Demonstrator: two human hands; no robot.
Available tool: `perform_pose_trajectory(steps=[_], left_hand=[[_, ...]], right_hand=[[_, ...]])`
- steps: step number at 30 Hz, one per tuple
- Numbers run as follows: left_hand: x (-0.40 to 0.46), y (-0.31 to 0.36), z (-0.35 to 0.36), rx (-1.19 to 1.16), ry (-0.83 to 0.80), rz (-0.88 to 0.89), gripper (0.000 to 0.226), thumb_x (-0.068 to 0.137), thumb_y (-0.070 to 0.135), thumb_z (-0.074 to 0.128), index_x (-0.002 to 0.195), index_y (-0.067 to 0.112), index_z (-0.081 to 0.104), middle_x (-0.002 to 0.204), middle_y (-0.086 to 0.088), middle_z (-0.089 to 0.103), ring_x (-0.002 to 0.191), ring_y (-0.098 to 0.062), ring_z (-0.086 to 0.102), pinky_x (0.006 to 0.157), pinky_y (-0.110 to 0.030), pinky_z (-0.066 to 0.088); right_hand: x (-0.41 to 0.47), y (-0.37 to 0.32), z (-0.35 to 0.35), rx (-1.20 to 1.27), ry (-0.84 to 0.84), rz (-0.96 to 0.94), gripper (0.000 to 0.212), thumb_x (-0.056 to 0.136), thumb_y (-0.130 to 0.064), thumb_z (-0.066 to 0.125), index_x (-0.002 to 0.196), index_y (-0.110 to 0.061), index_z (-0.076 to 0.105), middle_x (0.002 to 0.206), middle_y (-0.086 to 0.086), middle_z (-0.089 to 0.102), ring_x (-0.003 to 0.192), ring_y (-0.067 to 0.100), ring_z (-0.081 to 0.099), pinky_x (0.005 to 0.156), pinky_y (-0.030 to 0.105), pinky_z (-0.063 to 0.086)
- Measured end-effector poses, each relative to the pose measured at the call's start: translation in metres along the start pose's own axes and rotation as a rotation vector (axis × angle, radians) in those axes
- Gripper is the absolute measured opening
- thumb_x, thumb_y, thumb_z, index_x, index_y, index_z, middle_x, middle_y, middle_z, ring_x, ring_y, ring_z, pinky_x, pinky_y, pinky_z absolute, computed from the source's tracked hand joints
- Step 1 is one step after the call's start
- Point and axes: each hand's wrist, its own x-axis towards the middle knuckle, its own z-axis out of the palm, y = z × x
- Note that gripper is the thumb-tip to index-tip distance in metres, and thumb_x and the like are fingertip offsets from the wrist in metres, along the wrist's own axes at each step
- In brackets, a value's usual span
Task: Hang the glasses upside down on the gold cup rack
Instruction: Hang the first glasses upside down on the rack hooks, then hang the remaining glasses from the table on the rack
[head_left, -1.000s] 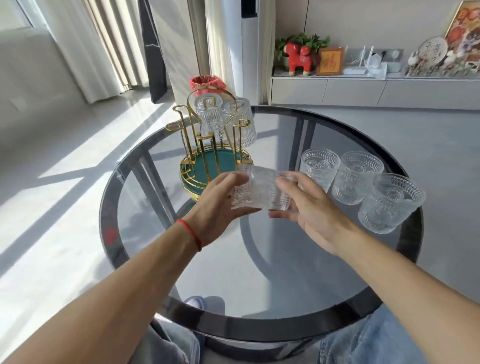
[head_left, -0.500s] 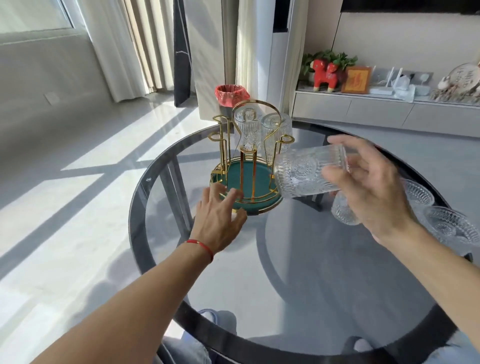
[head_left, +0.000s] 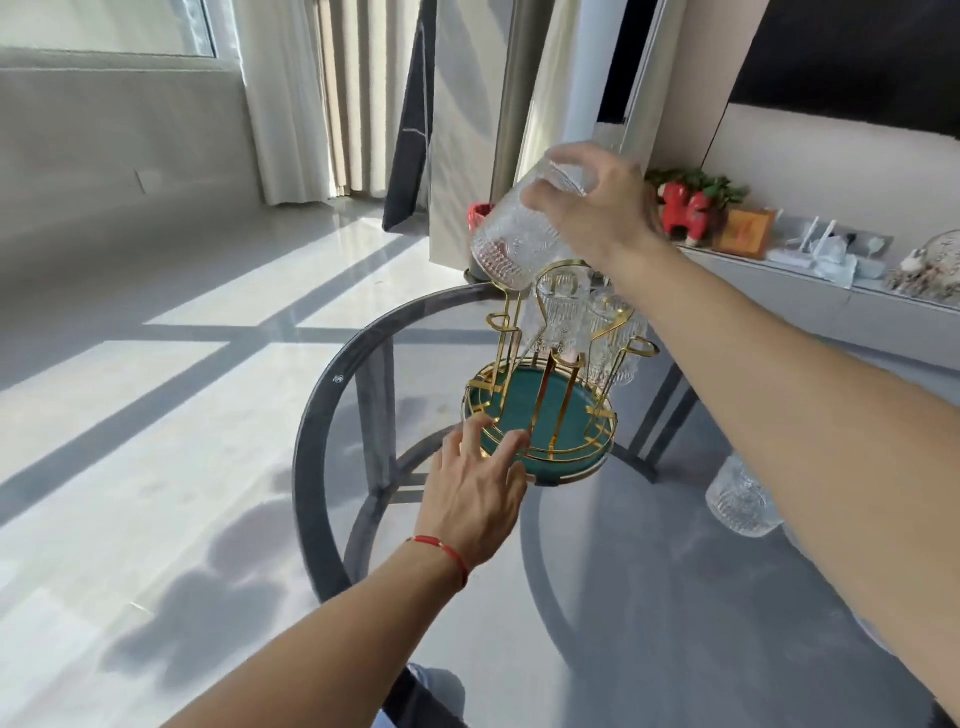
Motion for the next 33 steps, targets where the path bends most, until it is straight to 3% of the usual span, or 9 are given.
perform_pose_trajectory(steps=[3,7,11,15,18,23,26,29,33], left_hand=[[0.0,-0.001,0.001,0.007,0.005,0.001,0.034,0.107,0.04,0.04,0.14,0.033,0.044,0.15,-0.015,0.037,0.116,-0.035,0.051,0.098,-0.048,0.049],[0.0,-0.001,0.002,0.025,0.009,0.004,0.036,0.106,0.04,0.039,0.141,0.032,0.043,0.15,-0.015,0.038,0.114,-0.035,0.049,0.097,-0.048,0.048],[0.001,-0.002,0.003,0.023,0.012,0.004,0.035,0.106,0.04,0.039,0.139,0.032,0.043,0.149,-0.015,0.039,0.114,-0.035,0.05,0.096,-0.048,0.049],[0.001,-0.003,0.004,0.018,0.021,0.005,0.034,0.106,0.04,0.04,0.138,0.033,0.042,0.148,-0.014,0.038,0.112,-0.034,0.051,0.095,-0.048,0.05],[0.001,-0.004,0.007,0.018,0.033,0.013,0.033,0.105,0.041,0.04,0.138,0.033,0.042,0.149,-0.014,0.039,0.113,-0.034,0.051,0.095,-0.048,0.051],[0.001,-0.006,0.01,0.03,0.046,0.025,0.035,0.105,0.042,0.039,0.139,0.034,0.04,0.148,-0.015,0.039,0.112,-0.033,0.052,0.094,-0.048,0.053],[0.002,-0.006,0.01,0.056,0.042,0.036,0.036,0.104,0.042,0.04,0.14,0.034,0.04,0.148,-0.015,0.039,0.112,-0.034,0.053,0.093,-0.047,0.053],[0.002,-0.003,0.008,0.074,0.022,0.031,0.037,0.105,0.04,0.041,0.14,0.031,0.041,0.15,-0.016,0.038,0.121,-0.037,0.049,0.097,-0.049,0.052],[0.0,0.005,-0.001,0.097,0.004,0.058,0.041,0.098,0.034,0.053,0.137,0.02,0.051,0.145,-0.022,0.045,0.129,-0.039,0.044,0.1,-0.051,0.05]], right_hand=[[0.009,0.007,0.019,-0.12,-0.029,0.0,0.065,0.074,-0.055,0.073,0.135,-0.038,0.064,0.134,-0.009,0.063,0.116,0.016,0.058,0.095,0.028,0.045],[0.017,0.018,0.031,-0.274,-0.114,0.033,0.066,0.075,-0.055,0.075,0.137,-0.036,0.063,0.148,-0.003,0.058,0.131,0.024,0.055,0.092,0.027,0.038],[0.021,0.024,0.035,-0.4,-0.242,0.059,0.069,0.07,-0.056,0.081,0.135,-0.036,0.066,0.15,-0.001,0.057,0.116,0.021,0.056,0.085,0.031,0.039],[0.023,0.026,0.036,-0.592,-0.383,0.054,0.073,0.067,-0.059,0.085,0.135,-0.04,0.063,0.149,0.004,0.056,0.132,0.032,0.053,0.101,0.043,0.043],[0.021,0.029,0.04,-0.747,-0.473,0.0,0.075,0.07,-0.061,0.085,0.137,-0.041,0.06,0.149,0.003,0.057,0.135,0.037,0.05,0.095,0.045,0.036],[0.019,0.028,0.039,-0.845,-0.548,-0.046,0.08,0.077,-0.063,0.08,0.148,-0.04,0.052,0.156,0.005,0.052,0.143,0.039,0.043,0.11,0.054,0.035],[0.01,0.027,0.031,-0.865,-0.542,-0.099,0.069,0.086,-0.06,0.073,0.149,-0.039,0.053,0.149,0.005,0.059,0.137,0.035,0.05,0.106,0.049,0.04],[-0.008,0.031,0.018,-0.773,-0.436,-0.18,0.041,0.093,-0.044,0.068,0.133,-0.033,0.069,0.135,0.006,0.067,0.123,0.031,0.061,0.096,0.041,0.045],[-0.047,0.046,-0.009,-0.623,-0.284,-0.285,0.04,0.095,-0.02,0.062,0.135,-0.022,0.065,0.141,0.007,0.06,0.129,0.03,0.055,0.108,0.044,0.046]])
